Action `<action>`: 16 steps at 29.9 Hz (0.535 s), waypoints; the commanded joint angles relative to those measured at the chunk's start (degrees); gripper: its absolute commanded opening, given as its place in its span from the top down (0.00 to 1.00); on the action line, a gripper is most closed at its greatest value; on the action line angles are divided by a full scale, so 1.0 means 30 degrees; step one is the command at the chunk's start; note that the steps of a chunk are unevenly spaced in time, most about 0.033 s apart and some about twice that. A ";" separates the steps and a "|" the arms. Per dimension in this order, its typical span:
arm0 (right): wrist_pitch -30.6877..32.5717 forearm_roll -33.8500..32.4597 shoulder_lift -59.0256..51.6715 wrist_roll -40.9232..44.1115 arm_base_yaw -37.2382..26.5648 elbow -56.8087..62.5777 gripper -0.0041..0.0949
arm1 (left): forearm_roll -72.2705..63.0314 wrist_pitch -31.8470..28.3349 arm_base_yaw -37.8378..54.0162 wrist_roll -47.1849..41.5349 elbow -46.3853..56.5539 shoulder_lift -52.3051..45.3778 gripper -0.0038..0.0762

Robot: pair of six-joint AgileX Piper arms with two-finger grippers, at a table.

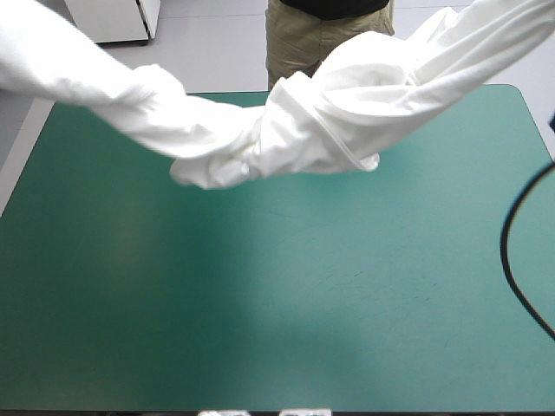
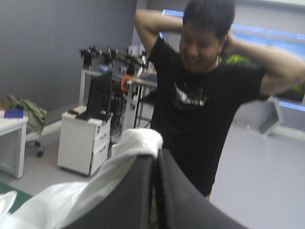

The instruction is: Fold the cloth

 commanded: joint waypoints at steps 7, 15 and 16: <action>0.2430 0.0436 -0.0706 0.0458 -0.0019 -0.2915 0.97 | 0.0420 0.0929 -0.0387 -0.0341 -0.1163 -0.1736 0.96; 0.3852 0.0197 -0.2315 0.0340 -0.0019 0.1450 0.97 | 0.0587 0.2907 -0.1847 -0.0247 0.3318 -0.2817 0.96; 0.3852 0.0197 -0.2415 0.0340 -0.0019 0.2238 0.97 | 0.0634 0.3046 -0.1847 -0.0095 0.4479 -0.3002 0.96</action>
